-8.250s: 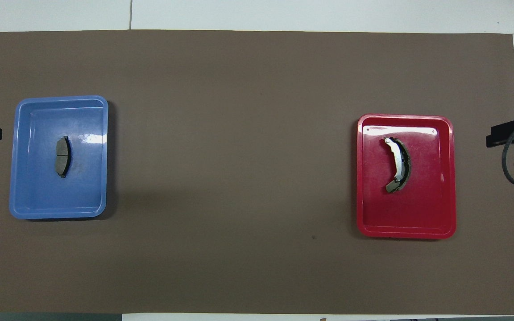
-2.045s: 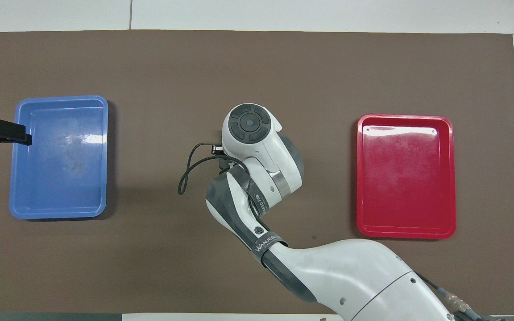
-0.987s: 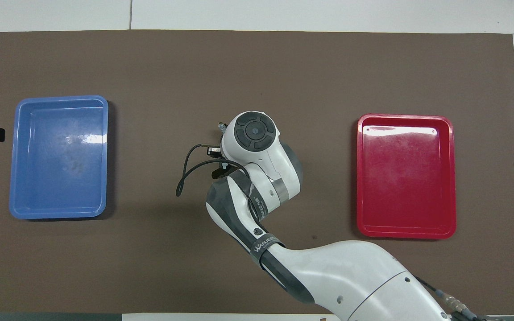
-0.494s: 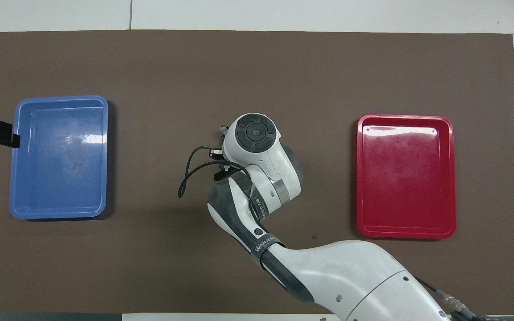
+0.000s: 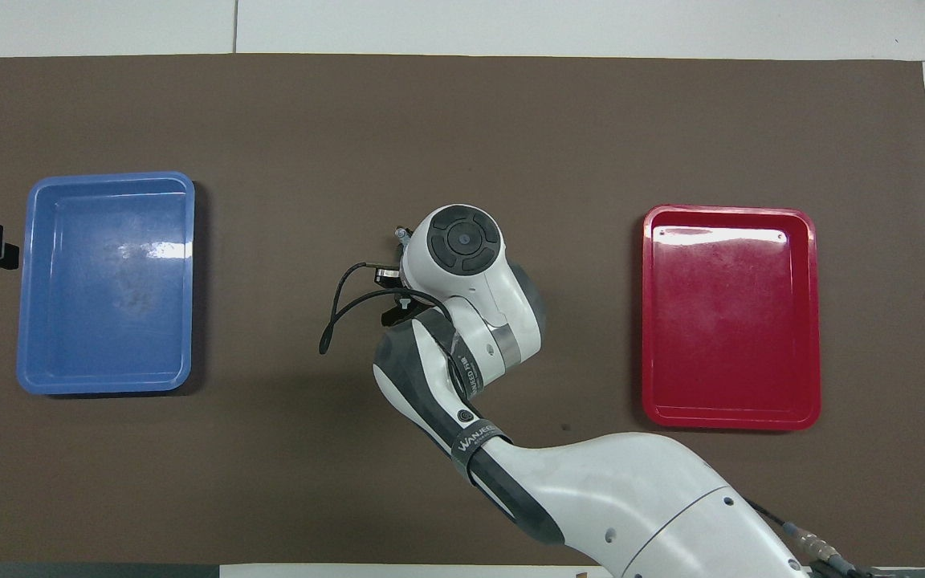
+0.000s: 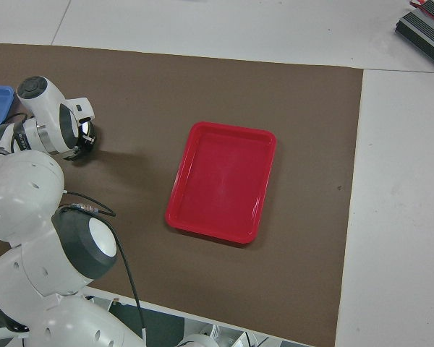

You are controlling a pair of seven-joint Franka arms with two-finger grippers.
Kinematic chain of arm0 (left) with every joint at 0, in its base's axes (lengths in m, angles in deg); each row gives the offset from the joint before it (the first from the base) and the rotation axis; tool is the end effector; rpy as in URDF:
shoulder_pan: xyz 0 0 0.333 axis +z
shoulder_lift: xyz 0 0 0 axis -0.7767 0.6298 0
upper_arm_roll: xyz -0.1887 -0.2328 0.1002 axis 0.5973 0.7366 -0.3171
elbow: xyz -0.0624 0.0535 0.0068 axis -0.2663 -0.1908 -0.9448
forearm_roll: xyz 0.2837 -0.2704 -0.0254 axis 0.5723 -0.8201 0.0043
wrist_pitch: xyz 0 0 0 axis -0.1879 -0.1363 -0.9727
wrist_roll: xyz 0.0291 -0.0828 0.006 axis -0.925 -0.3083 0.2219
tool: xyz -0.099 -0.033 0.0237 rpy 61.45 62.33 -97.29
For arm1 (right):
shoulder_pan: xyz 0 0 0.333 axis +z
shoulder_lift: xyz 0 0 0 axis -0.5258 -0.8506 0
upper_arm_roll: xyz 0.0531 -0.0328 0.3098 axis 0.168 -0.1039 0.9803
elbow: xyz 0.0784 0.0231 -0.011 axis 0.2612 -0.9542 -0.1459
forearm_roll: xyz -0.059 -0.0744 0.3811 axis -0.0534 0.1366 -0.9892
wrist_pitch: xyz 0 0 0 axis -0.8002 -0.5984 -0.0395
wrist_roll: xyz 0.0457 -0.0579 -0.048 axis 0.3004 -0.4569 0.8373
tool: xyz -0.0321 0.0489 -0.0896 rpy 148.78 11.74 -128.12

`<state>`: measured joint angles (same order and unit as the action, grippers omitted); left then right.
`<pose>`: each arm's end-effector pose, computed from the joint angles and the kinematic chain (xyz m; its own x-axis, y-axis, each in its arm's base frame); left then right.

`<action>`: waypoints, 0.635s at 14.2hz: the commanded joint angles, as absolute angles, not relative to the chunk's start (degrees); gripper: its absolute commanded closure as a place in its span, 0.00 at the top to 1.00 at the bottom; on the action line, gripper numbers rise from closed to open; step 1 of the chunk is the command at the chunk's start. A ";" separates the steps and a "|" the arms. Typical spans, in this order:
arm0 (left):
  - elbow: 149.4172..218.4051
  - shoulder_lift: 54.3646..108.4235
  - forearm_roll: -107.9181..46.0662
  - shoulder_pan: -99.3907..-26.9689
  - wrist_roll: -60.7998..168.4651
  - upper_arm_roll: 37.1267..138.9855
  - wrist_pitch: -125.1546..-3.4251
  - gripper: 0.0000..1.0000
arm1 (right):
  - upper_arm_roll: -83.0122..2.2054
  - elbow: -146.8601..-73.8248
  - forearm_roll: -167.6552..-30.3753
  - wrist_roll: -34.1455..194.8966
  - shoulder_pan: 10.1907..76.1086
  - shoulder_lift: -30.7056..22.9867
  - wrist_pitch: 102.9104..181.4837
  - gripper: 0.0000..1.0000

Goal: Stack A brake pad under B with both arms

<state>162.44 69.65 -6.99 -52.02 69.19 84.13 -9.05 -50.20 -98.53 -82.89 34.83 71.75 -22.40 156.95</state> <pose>0.5319 -0.0040 0.6504 0.9988 -0.0041 -0.0490 -0.0030 -0.9997 0.0230 0.5538 0.4361 0.2986 0.9888 -0.1465 -0.0287 -0.1493 -0.9676 -0.2036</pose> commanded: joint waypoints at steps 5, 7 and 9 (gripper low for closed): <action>162.69 69.05 -6.14 -51.75 68.92 84.15 -7.64 1.00 | -50.59 -95.72 -81.18 34.41 70.93 -20.25 151.01 1.00; 162.69 69.05 -6.14 -51.75 69.01 84.15 -7.56 1.00 | -51.64 -96.32 -76.45 34.67 68.74 -15.97 147.75 1.00; 162.69 69.05 -6.14 -51.67 68.92 84.15 -7.56 1.00 | -51.82 -96.94 -75.02 35.20 63.57 -11.22 140.83 1.00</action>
